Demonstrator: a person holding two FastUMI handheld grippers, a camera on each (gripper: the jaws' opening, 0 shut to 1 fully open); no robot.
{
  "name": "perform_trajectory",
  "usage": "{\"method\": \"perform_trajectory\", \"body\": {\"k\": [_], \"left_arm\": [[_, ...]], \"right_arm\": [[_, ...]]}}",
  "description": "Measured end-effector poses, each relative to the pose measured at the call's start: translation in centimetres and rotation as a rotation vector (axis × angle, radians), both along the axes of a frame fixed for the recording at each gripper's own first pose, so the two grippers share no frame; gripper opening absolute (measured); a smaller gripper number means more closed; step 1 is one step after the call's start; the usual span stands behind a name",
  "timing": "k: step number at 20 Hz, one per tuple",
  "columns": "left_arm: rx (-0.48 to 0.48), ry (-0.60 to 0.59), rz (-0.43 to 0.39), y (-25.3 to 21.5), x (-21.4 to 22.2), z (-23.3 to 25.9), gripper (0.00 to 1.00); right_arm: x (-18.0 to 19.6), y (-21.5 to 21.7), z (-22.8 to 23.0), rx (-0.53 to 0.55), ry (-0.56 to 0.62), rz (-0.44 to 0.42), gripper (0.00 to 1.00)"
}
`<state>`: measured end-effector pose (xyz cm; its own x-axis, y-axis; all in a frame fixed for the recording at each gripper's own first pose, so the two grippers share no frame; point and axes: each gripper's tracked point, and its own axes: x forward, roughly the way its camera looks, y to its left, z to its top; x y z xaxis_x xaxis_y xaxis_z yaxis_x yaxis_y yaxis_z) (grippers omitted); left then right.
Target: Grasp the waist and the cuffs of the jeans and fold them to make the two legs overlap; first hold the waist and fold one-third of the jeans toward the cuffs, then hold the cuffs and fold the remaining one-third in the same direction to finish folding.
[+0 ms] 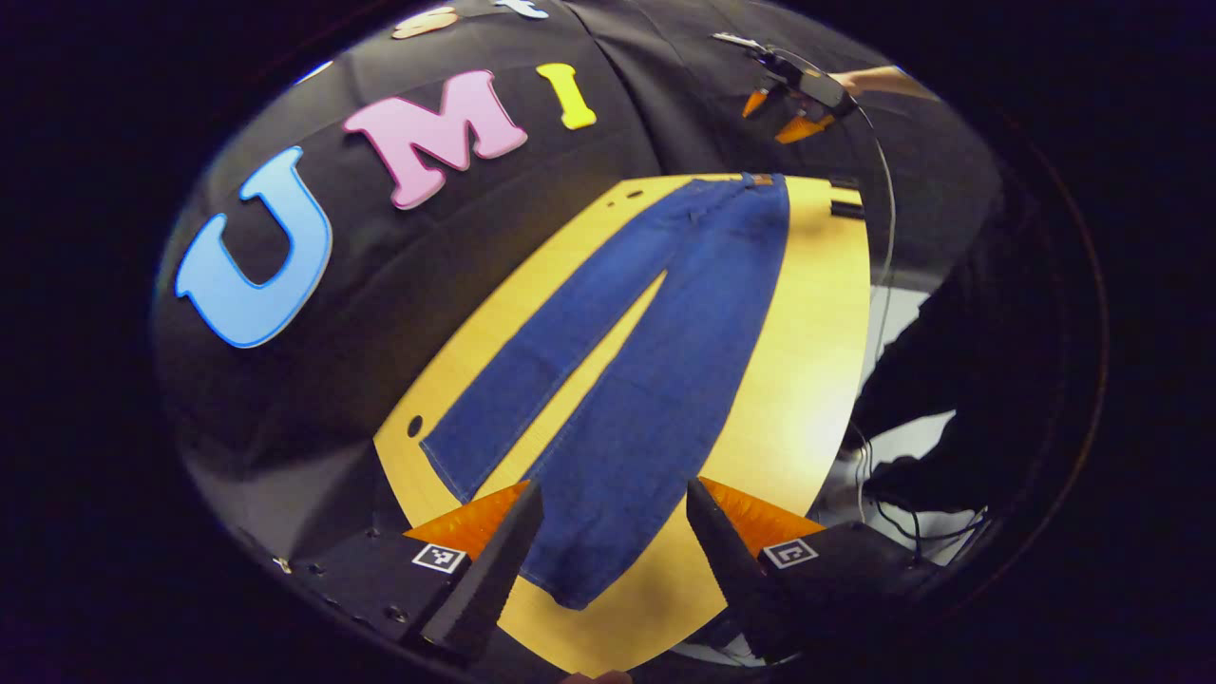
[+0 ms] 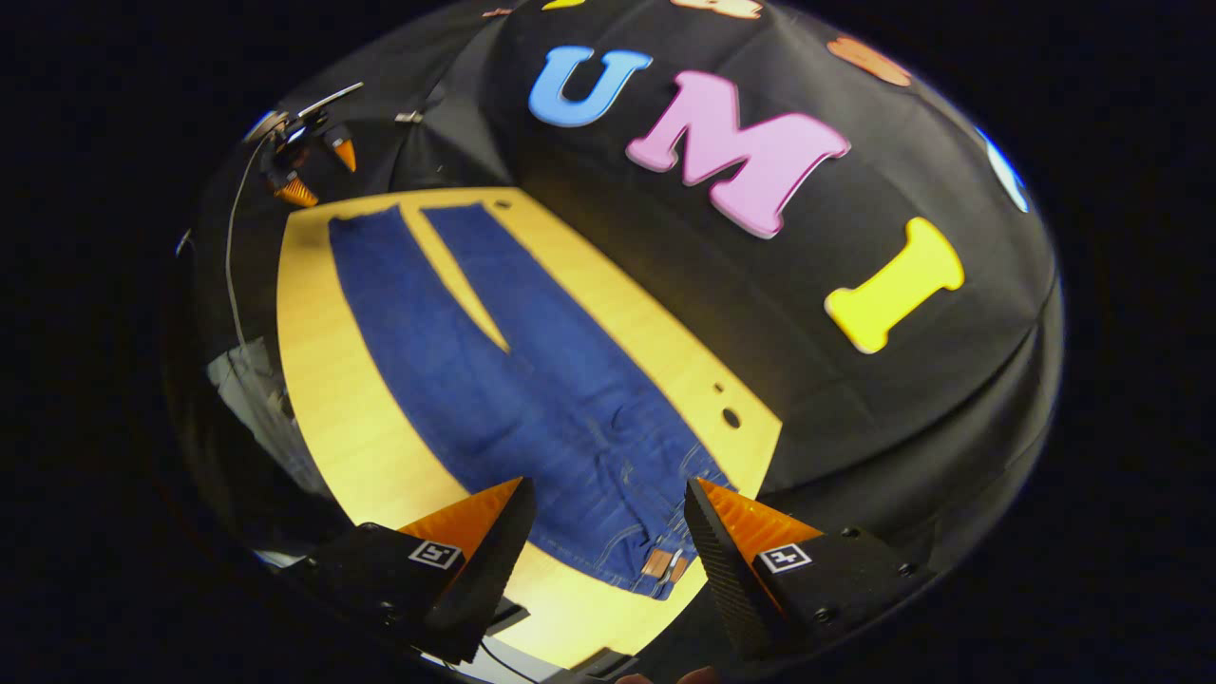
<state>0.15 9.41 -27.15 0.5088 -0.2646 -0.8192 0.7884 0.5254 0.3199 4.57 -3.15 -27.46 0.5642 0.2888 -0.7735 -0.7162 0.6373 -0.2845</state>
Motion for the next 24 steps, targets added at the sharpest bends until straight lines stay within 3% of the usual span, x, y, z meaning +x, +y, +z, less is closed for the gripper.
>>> {"method": "perform_trajectory", "body": {"k": [5, 7, 10, 14, 17, 21, 22, 24], "left_arm": [[0.178, 0.2, -0.093, 3.7, -0.1, -6.8, 0.97], [0.223, 0.223, -0.079, 4.5, 0.7, -7.6, 0.97], [0.207, 0.311, -0.014, 5.7, 1.5, -9.7, 0.97], [0.253, 0.409, -0.087, 6.3, 0.8, -11.6, 0.97], [0.323, 0.464, -0.093, 7.2, -0.1, -13.0, 0.95], [0.33, 0.499, -0.105, 7.2, -0.3, -13.3, 0.95], [0.337, 0.497, -0.094, 7.3, 0.0, -13.5, 0.9], [0.35, 0.486, -0.076, 7.7, 0.7, -13.5, 0.94]], "right_arm": [[-0.9, -1.9, -10.1, -0.141, 0.284, 0.132, 0.96], [-1.1, -3.6, -13.4, -0.208, 0.395, 0.172, 0.97], [-1.3, -5.6, -16.6, -0.254, 0.526, 0.179, 0.97], [0.4, -7.3, -18.7, -0.304, 0.578, 0.195, 0.97], [0.0, -7.2, -19.7, -0.309, 0.631, 0.203, 0.97], [-0.2, -7.2, -20.0, -0.277, 0.658, 0.183, 0.96], [-0.2, -7.2, -19.9, -0.271, 0.665, 0.173, 0.96], [-0.1, -7.2, -19.9, -0.266, 0.66, 0.178, 0.96]]}}
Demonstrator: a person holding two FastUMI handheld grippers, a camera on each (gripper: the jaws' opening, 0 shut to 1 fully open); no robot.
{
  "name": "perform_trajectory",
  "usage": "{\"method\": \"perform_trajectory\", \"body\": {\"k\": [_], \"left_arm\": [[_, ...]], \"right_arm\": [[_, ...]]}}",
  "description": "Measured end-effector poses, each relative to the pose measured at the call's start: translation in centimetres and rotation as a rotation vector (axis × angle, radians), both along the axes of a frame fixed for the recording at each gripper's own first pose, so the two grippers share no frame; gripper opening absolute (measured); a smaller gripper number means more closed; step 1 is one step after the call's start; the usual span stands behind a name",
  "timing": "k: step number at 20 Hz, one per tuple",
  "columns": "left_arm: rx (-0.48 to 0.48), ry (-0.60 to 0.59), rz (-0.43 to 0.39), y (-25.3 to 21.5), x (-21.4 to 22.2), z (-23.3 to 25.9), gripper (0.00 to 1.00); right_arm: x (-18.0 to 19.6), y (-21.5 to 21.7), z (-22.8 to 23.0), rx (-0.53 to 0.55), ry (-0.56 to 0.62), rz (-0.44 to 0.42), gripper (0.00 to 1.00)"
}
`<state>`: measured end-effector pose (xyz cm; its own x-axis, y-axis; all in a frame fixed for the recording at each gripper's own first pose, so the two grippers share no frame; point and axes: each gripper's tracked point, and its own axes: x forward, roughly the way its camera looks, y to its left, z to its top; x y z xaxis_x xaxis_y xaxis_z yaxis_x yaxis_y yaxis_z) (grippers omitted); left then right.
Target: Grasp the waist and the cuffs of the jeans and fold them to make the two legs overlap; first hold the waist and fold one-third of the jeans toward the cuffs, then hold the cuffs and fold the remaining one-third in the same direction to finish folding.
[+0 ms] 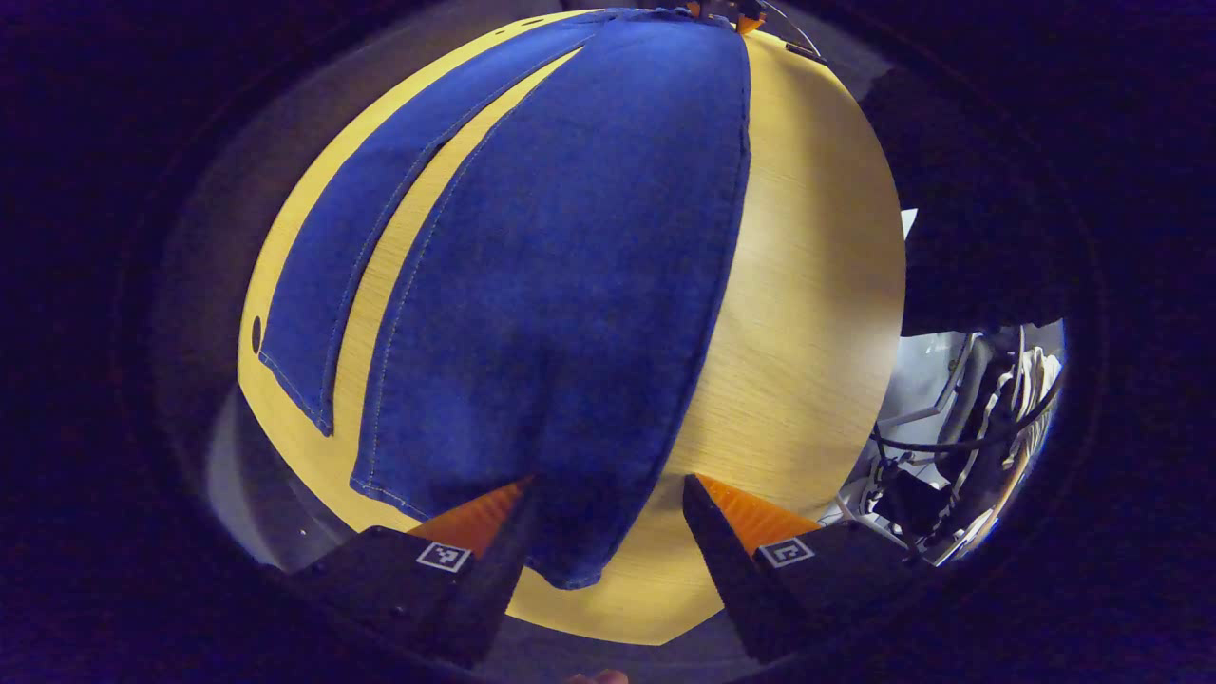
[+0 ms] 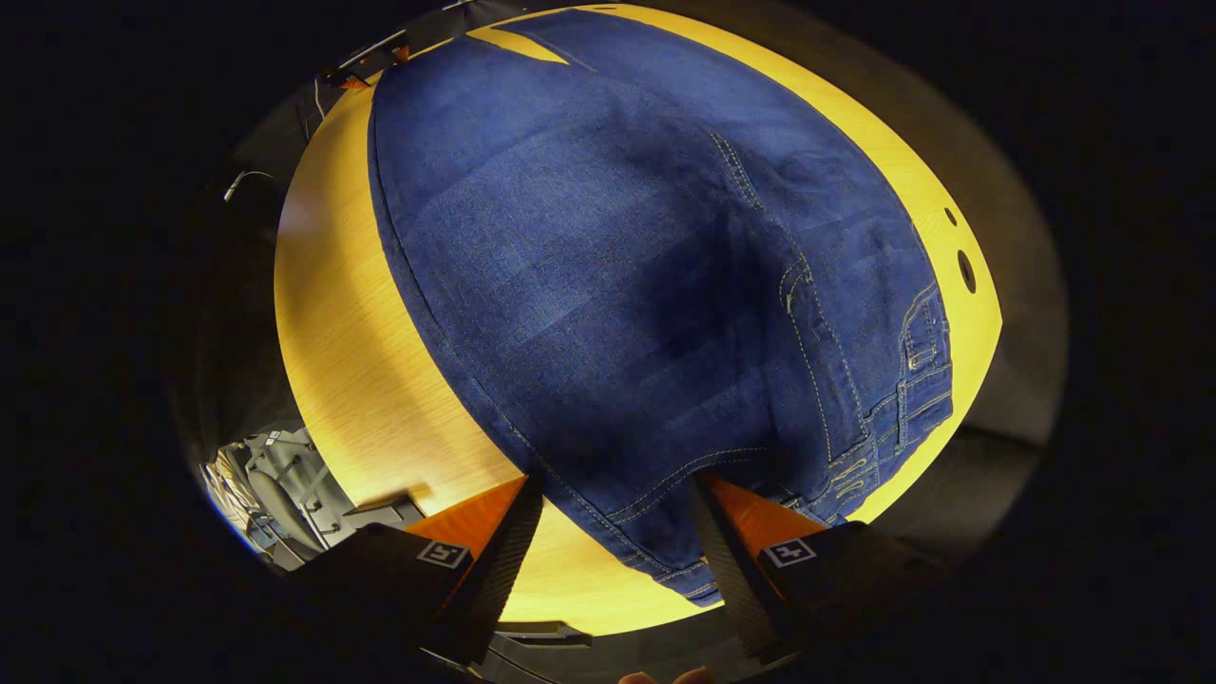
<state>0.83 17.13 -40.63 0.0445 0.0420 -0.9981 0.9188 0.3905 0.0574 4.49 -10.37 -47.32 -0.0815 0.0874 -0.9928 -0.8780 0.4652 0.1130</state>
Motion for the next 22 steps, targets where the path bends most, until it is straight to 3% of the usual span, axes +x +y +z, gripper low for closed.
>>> {"method": "perform_trajectory", "body": {"k": [7, 12, 15, 16, 17, 18, 21, 22], "left_arm": [[-0.011, 0.032, 0.039, 0.4, 1.4, -0.4, 0.95], [-0.036, 0.104, 0.14, 0.4, 1.4, -0.6, 0.95], [-0.047, 0.099, 0.134, 0.5, 1.4, -0.9, 0.93], [-0.048, 0.094, 0.132, 0.6, 1.6, -0.9, 0.93], [-0.056, 0.089, 0.156, 0.7, 2.2, -1.0, 0.92], [-0.065, 0.077, 0.195, 0.7, 3.1, -1.0, 0.73], [-0.093, 0.041, 0.316, 0.3, 4.2, -1.1, 0.17], [-0.11, 0.039, 0.378, 0.5, 4.3, -1.1, 0.06]], "right_arm": [[0.0, -0.1, 0.0, -0.001, -0.007, -0.007, 0.96], [0.1, 0.0, -0.1, -0.021, 0.018, -0.046, 0.95], [0.4, 0.0, -0.1, -0.045, 0.025, -0.072, 0.95], [1.0, -0.1, -0.1, -0.057, 0.029, -0.122, 0.93], [1.4, 0.0, -0.1, -0.061, 0.032, -0.181, 0.75], [2.2, -0.1, -0.2, -0.059, 0.023, -0.222, 0.71], [3.2, -0.1, 0.2, -0.04, -0.006, -0.329, 0.17], [3.2, -0.1, -0.4, -0.033, -0.021, -0.355, 0.17]]}}
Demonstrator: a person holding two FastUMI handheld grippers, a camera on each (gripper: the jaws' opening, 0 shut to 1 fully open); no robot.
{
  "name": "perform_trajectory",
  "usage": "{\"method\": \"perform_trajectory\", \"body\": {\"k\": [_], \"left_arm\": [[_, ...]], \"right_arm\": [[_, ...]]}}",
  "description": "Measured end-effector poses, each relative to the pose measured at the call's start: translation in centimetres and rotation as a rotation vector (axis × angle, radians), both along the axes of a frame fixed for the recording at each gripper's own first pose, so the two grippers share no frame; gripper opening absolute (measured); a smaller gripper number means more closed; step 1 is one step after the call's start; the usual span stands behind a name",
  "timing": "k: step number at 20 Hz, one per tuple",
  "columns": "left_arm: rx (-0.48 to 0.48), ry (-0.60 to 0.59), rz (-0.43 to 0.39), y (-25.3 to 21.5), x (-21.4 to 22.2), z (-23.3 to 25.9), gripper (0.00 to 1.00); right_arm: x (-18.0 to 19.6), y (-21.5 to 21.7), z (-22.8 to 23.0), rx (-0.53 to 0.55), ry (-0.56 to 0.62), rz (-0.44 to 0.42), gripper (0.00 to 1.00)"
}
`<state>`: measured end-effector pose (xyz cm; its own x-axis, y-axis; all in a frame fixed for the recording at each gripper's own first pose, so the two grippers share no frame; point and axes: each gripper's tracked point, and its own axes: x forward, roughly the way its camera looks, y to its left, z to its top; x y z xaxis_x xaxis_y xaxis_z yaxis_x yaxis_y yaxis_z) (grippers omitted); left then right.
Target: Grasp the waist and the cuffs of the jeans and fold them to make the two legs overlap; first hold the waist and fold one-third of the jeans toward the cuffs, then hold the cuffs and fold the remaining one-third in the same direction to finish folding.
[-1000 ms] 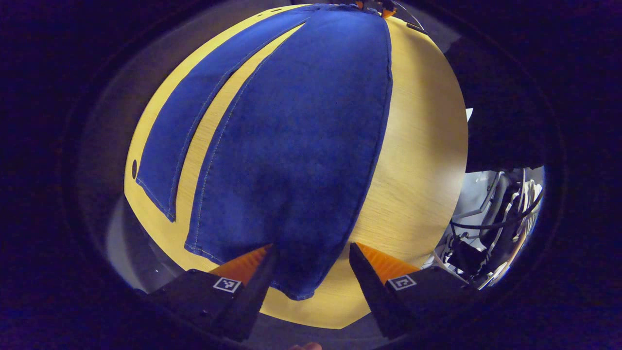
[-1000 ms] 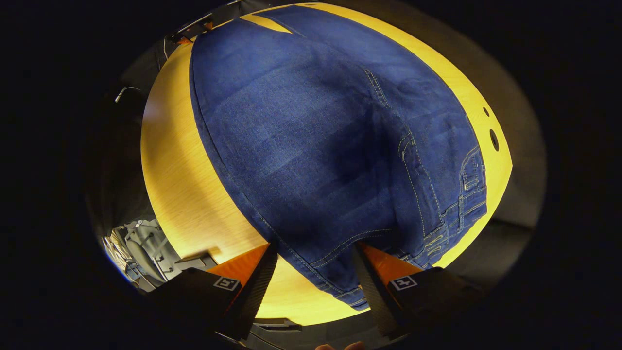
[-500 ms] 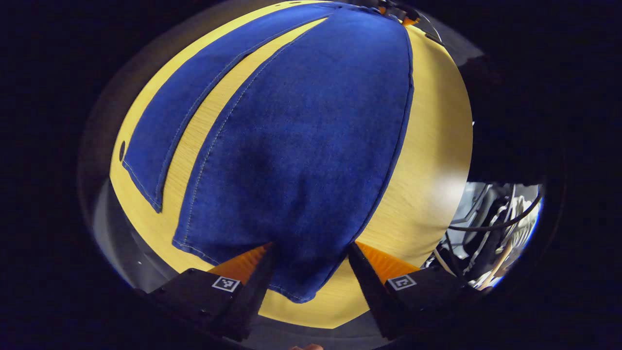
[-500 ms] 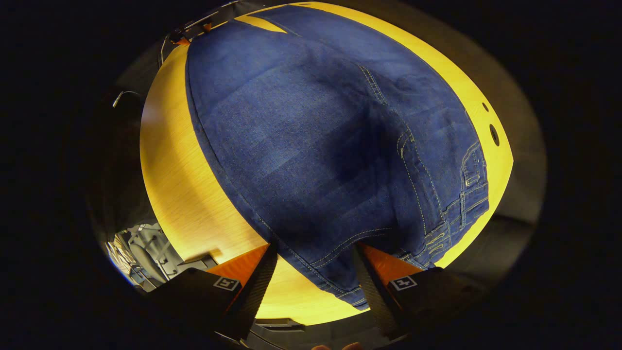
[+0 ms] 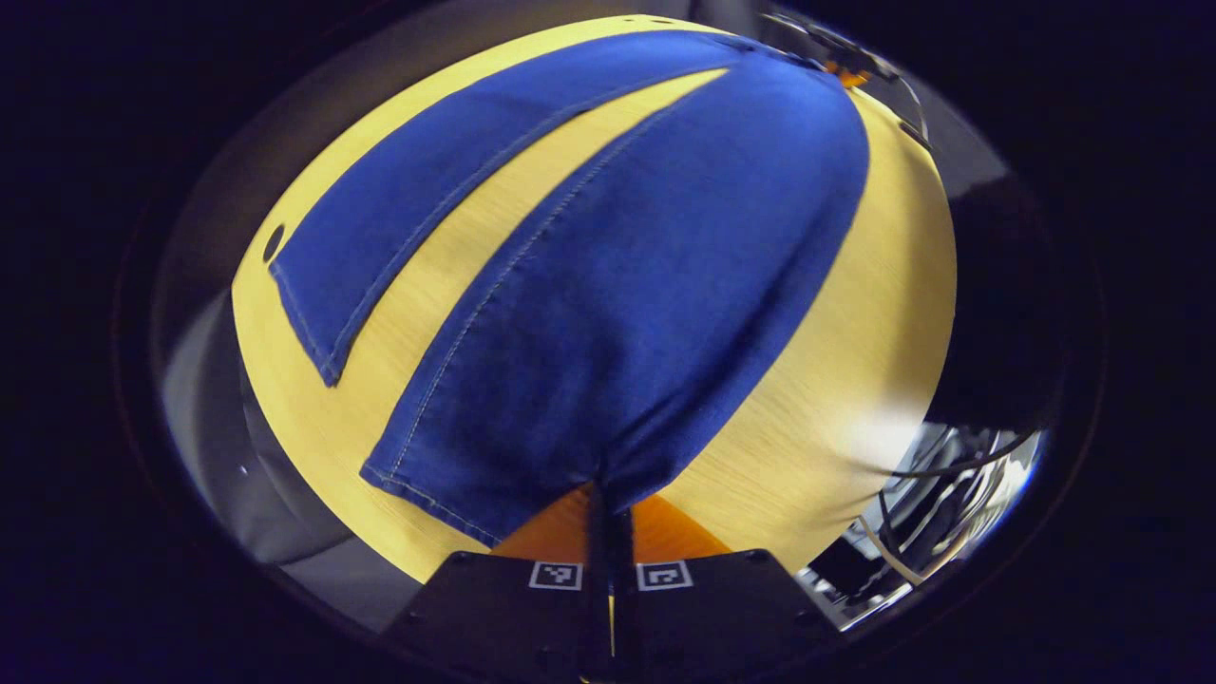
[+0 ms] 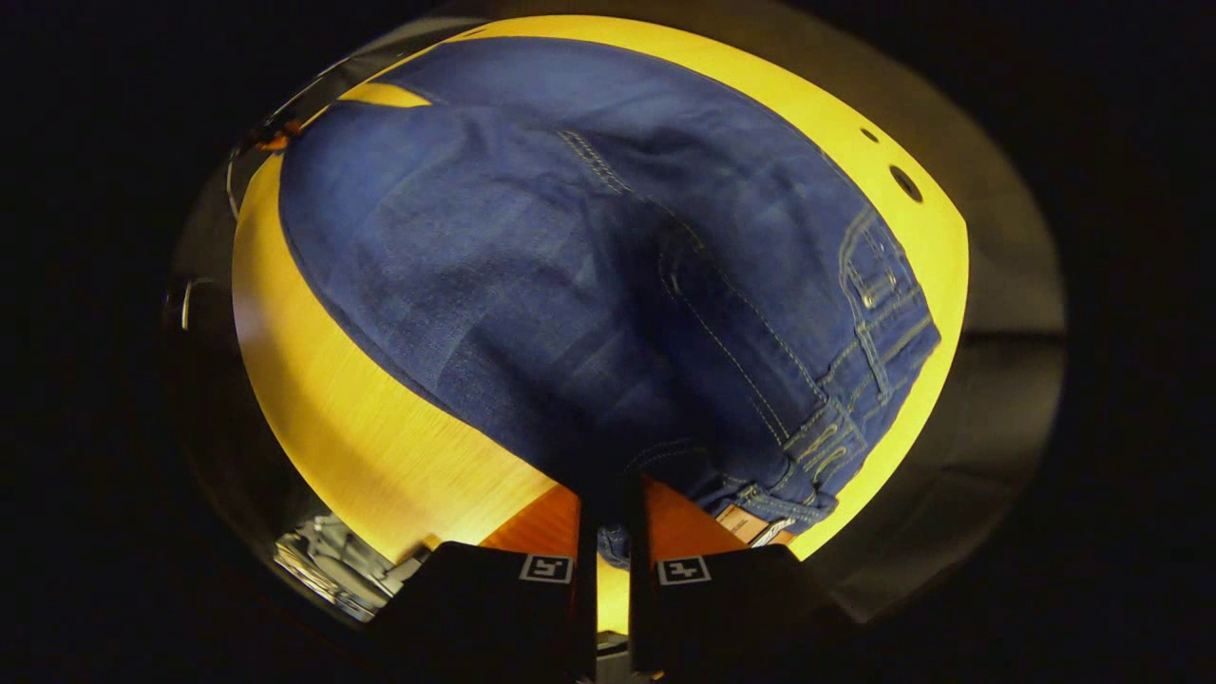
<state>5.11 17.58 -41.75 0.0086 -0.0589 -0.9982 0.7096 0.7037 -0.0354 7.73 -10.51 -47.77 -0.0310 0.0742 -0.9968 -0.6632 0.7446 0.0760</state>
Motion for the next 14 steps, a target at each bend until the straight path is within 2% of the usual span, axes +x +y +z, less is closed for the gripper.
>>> {"method": "perform_trajectory", "body": {"k": [1, 4, 6, 9, 11, 14], "left_arm": [[-0.021, -0.006, 0.068, -0.3, 0.5, 0.2, 0.06], [-0.065, -0.034, 0.2, -0.3, 1.2, 0.3, 0.06], [-0.068, -0.034, 0.22, 0.0, 1.3, 0.4, 0.05], [-0.123, -0.054, 0.235, -0.9, 2.4, 1.6, 0.06], [-0.16, -0.044, 0.312, -0.7, 3.3, 3.0, 0.05], [-0.216, -0.12, 0.401, -0.6, 7.3, 5.4, 0.06]], "right_arm": [[0.1, -0.2, 0.3, 0.004, -0.012, -0.011, 0.09], [-0.2, -0.2, 0.6, 0.004, -0.039, -0.083, 0.05], [-0.1, -0.1, 1.0, 0.009, -0.067, -0.119, 0.06], [0.7, 0.3, 3.2, 0.057, -0.108, -0.177, 0.06], [2.1, 0.4, 5.3, 0.097, -0.152, -0.231, 0.06], [5.6, 1.1, 8.4, 0.149, -0.228, -0.315, 0.05]]}}
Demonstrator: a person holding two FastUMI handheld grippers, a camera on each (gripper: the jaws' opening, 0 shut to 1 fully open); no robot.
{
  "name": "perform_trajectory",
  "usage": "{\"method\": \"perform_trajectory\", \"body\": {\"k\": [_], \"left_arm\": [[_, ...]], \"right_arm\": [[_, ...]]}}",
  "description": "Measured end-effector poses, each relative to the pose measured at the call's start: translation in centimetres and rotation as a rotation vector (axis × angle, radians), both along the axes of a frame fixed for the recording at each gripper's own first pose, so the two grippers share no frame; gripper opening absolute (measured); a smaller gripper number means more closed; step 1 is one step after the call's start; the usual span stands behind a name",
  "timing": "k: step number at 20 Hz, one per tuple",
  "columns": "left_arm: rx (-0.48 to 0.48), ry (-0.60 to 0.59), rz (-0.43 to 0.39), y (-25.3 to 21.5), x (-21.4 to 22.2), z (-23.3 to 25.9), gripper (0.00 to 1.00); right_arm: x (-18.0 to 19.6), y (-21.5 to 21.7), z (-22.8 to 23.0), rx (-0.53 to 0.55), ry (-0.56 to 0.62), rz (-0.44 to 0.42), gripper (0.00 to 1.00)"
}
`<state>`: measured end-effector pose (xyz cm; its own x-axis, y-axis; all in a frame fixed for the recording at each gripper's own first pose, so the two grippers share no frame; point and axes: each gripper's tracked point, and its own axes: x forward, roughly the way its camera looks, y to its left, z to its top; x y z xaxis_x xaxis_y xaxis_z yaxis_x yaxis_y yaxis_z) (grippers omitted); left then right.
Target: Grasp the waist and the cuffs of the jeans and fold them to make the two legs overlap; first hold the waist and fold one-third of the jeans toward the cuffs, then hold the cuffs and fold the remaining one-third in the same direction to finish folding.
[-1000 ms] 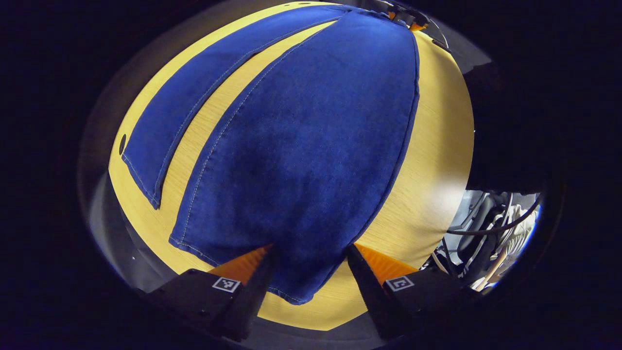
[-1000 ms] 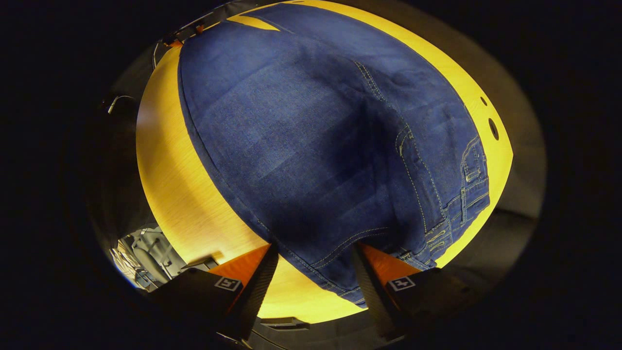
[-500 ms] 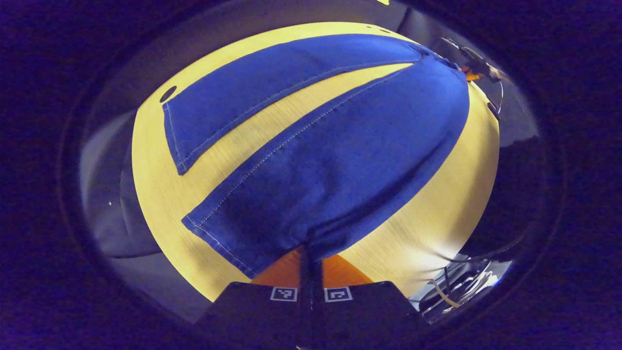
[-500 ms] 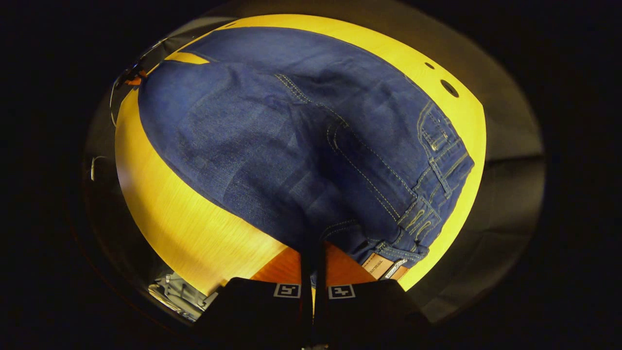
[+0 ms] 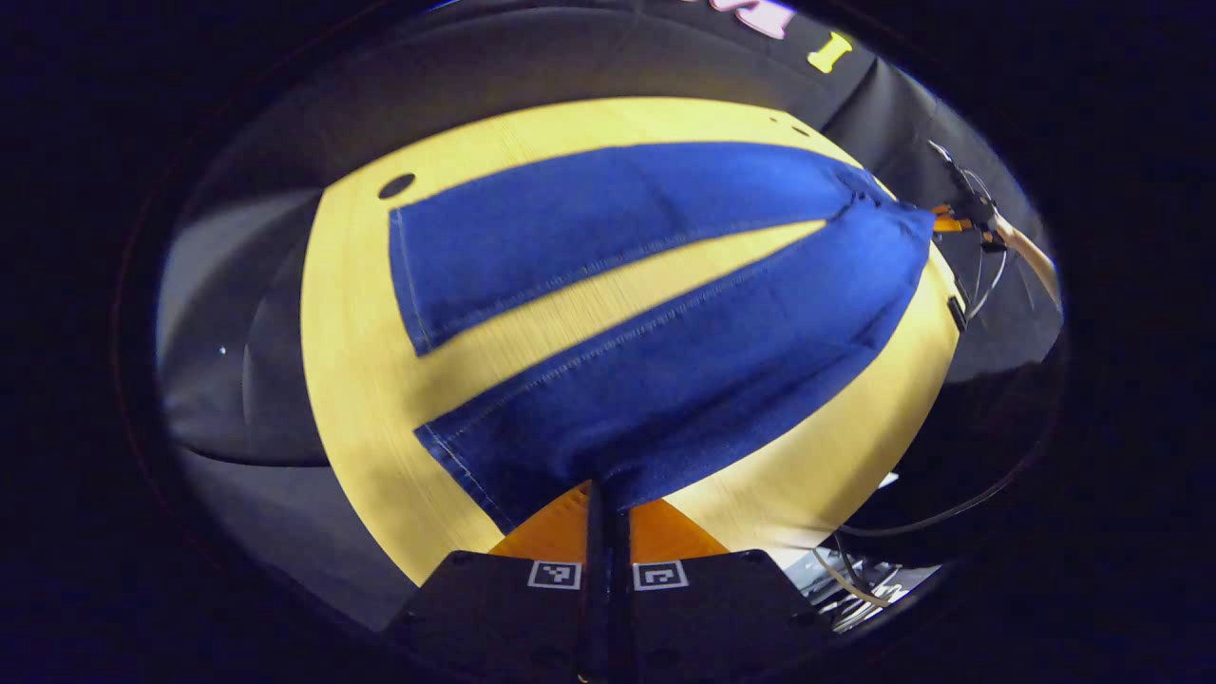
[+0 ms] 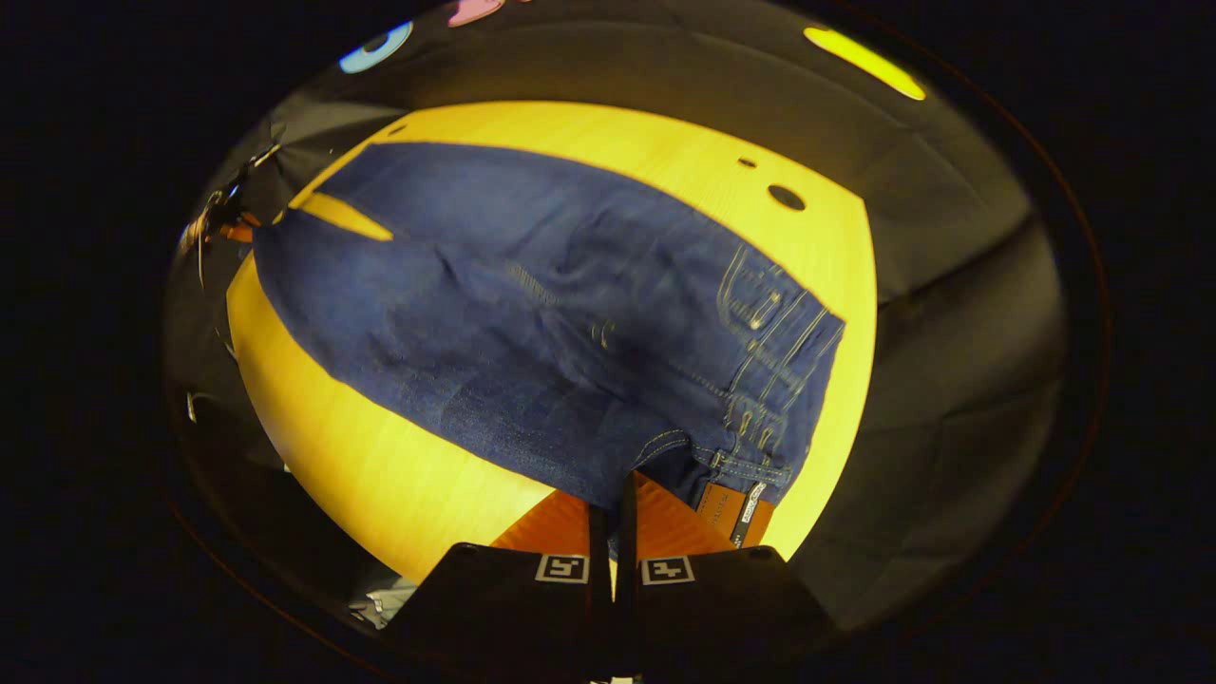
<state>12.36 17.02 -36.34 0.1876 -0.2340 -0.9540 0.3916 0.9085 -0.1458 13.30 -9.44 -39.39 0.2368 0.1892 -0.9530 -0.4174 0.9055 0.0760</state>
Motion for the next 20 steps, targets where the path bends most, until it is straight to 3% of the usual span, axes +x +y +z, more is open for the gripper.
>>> {"method": "perform_trajectory", "body": {"k": [7, 9, 12, 16, 17, 18, 20], "left_arm": [[-0.011, -0.183, 0.171, 0.8, 12.4, 5.5, 0.05], [0.017, -0.221, 0.238, 1.9, 17.3, 4.5, 0.05], [0.023, -0.231, 0.377, 2.6, 23.4, 0.5, 0.05], [0.06, -0.197, 0.501, 3.0, 27.7, -4.8, 0.08], [0.073, -0.194, 0.509, 3.3, 28.0, -5.5, 0.12], [0.085, -0.197, 0.512, 3.5, 28.1, -6.5, 0.28], [0.095, -0.255, 0.534, 4.1, 29.0, -5.9, 0.6]], "right_arm": [[10.5, 0.5, 2.8, 0.002, -0.18, -0.122, 0.05], [13.4, 0.7, 1.2, -0.014, -0.194, -0.172, 0.0], [17.2, 1.4, -3.2, -0.004, -0.175, -0.297, 0.05], [20.3, 1.6, -8.2, -0.041, -0.15, -0.381, 0.05], [20.8, 1.5, -8.6, -0.039, -0.148, -0.404, 0.06], [21.6, 1.9, -8.3, -0.001, -0.159, -0.432, 0.11], [22.4, 3.3, -5.8, 0.124, -0.164, -0.514, 0.49]]}}
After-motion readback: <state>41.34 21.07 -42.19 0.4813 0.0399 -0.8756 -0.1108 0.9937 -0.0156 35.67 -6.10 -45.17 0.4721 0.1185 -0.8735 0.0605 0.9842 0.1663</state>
